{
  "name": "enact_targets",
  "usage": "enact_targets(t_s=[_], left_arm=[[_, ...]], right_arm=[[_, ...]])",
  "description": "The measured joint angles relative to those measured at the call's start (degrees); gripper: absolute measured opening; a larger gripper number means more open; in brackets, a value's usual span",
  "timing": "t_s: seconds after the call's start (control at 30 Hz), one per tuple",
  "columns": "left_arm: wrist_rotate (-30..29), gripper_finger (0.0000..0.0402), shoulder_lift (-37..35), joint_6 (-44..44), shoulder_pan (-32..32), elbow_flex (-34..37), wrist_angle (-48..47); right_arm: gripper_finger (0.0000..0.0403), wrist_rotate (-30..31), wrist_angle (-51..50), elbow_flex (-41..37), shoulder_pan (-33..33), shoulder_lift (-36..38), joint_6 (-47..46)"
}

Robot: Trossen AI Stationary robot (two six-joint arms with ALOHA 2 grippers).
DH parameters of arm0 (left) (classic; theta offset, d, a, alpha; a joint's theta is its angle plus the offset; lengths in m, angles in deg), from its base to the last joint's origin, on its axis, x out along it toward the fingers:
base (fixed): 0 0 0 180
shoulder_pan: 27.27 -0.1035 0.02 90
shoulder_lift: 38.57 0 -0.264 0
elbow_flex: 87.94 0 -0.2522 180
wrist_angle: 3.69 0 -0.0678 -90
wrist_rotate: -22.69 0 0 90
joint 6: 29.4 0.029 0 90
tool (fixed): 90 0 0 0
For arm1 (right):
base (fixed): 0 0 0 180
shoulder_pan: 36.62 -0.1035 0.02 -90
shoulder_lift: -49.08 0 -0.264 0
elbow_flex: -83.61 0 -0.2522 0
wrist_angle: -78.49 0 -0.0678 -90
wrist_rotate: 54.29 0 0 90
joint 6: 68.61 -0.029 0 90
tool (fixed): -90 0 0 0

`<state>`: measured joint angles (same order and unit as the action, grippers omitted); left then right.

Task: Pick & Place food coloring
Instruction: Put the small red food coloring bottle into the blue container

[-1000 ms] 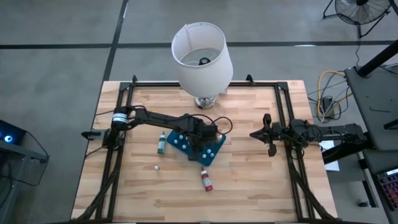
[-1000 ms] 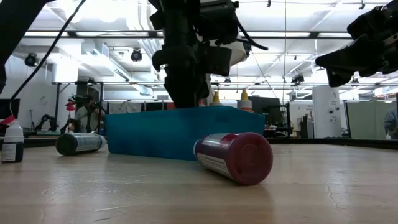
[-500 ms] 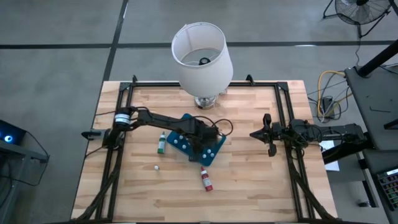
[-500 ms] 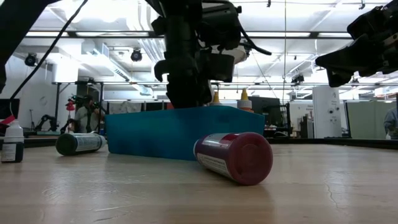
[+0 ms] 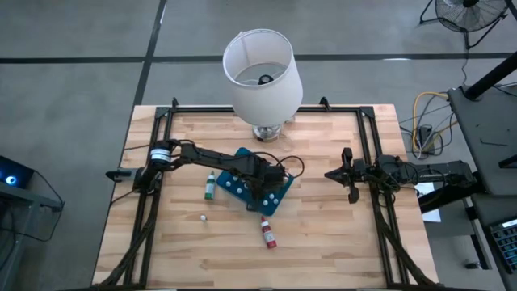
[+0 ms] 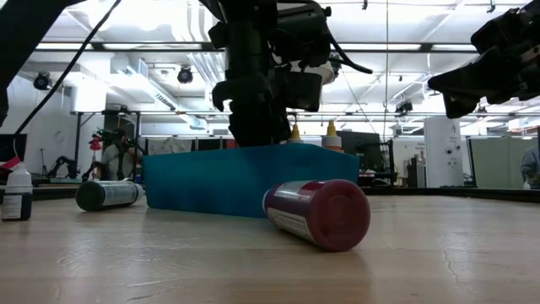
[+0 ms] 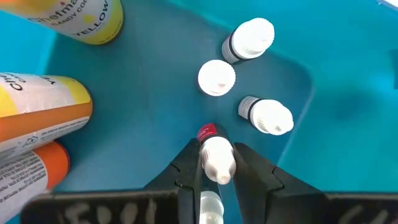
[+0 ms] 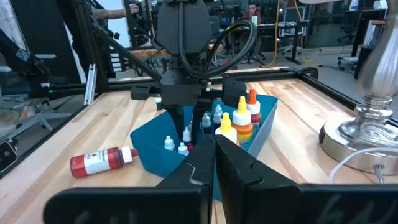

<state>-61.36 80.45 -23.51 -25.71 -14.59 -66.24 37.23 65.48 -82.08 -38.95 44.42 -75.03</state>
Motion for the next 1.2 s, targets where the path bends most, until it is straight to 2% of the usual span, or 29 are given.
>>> enact_targets(t_s=[0.47, 1.2], left_arm=[[-1.46, 0.0046, -0.08, 1.76, 0.0, 0.2, 0.34], [-3.47, 0.0046, -3.89, 1.6, -0.55, -0.13, -2.62]], right_arm=[[0.0008, -0.01, 0.0, 0.0, -0.01, 0.0, 0.0], [0.0008, -0.01, -0.02, 0.0, -0.02, 0.0, 0.0]])
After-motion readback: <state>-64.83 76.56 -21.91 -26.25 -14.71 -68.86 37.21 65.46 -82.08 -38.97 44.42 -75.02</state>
